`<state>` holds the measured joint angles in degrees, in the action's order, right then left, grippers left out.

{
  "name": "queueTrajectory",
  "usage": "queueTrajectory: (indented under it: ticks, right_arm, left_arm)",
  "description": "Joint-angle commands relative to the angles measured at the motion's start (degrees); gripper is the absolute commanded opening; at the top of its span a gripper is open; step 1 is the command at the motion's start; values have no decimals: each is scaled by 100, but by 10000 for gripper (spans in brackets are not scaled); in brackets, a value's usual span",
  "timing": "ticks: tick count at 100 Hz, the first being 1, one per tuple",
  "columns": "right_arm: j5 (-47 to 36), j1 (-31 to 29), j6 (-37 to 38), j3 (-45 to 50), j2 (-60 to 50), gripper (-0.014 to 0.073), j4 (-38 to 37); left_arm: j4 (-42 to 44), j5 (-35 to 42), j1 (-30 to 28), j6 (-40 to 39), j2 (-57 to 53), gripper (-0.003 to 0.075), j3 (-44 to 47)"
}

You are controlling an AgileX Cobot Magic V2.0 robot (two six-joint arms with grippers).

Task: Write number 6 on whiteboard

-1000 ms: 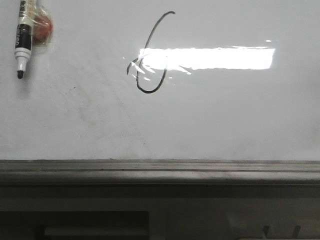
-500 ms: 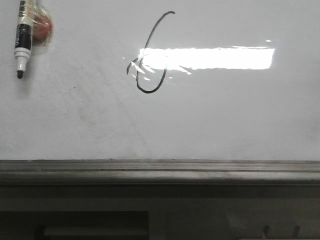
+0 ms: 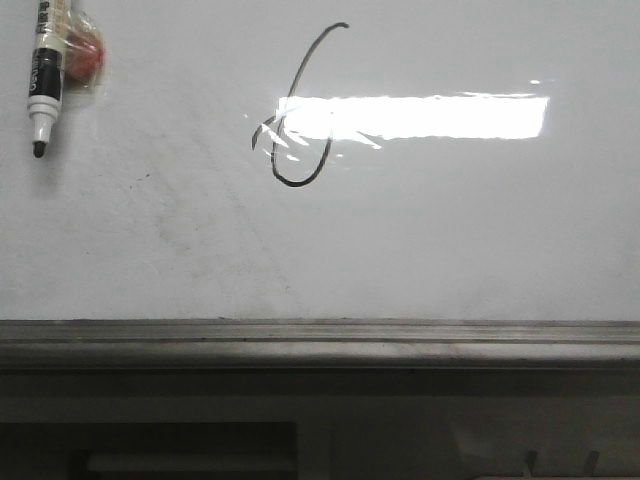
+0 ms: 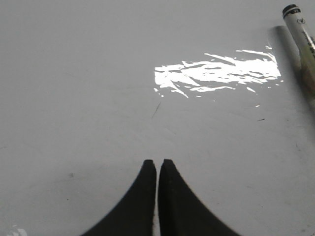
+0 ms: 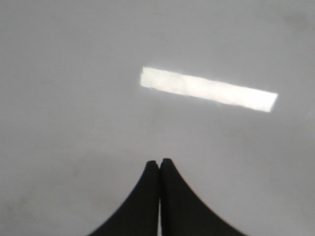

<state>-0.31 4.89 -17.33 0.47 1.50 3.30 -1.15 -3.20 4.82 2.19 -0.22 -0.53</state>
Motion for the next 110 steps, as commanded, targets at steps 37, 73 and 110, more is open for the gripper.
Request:
queueTrajectory:
  ticks: [37, 73, 110]
  right_arm:
    - [237, -272, 322, 142, -311, -65, -548]
    - [349, -272, 322, 142, -311, -65, -561]
    - [349, -272, 322, 142, -311, -65, -561]
  left_arm:
    - [-46, 424, 14, -57, -182, -20, 279]
    - [-46, 424, 14, -57, -182, -20, 279]
    - [-46, 424, 14, -57, -182, -20, 279]
